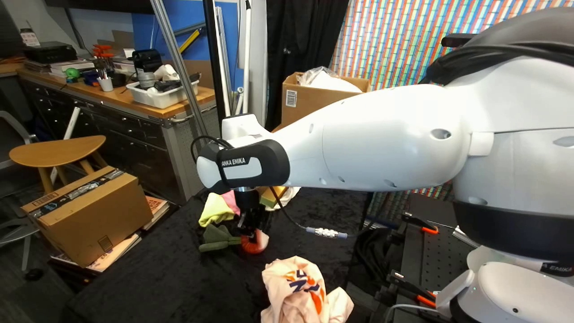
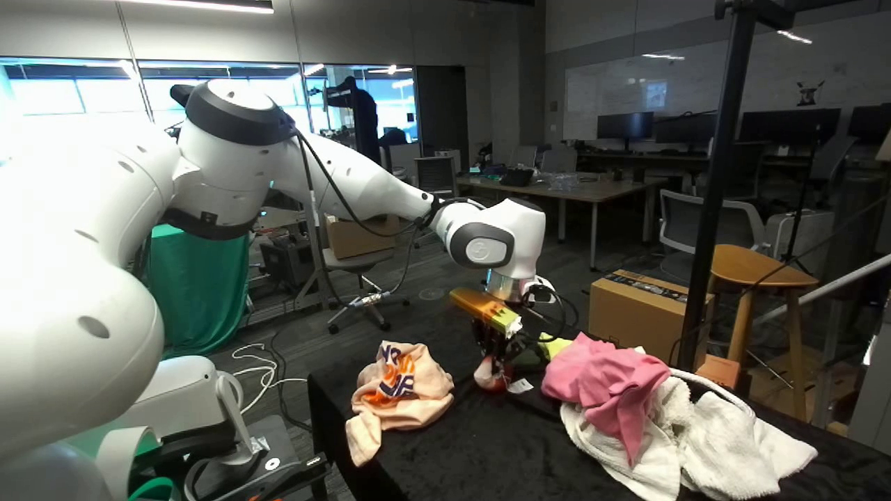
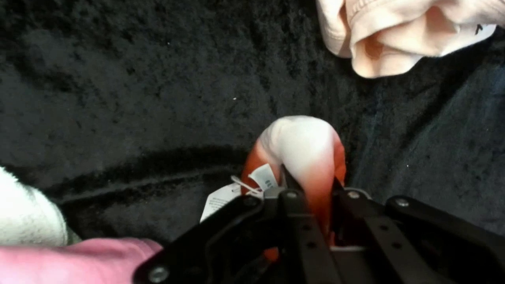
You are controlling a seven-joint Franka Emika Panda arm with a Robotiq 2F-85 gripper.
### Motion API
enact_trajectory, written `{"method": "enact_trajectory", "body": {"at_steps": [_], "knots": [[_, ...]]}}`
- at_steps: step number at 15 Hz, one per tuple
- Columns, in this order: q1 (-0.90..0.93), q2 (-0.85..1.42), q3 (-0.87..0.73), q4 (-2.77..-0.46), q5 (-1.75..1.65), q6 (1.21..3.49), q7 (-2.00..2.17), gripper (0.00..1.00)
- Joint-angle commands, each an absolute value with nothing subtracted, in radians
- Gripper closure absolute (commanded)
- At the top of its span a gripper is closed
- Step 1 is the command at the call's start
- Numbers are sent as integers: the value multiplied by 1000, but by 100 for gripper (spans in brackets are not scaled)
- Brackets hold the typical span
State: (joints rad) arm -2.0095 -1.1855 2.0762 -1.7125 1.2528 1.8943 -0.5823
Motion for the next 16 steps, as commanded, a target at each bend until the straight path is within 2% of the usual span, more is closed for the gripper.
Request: {"method": "enact_trajectory", "body": {"at_steps": [1,16], "knots": [[-2002,-1178,2032,-1742,1297,1919,-576,90],[-2026,-1200,1953,-1851,1371,2007,-466,90]]}}
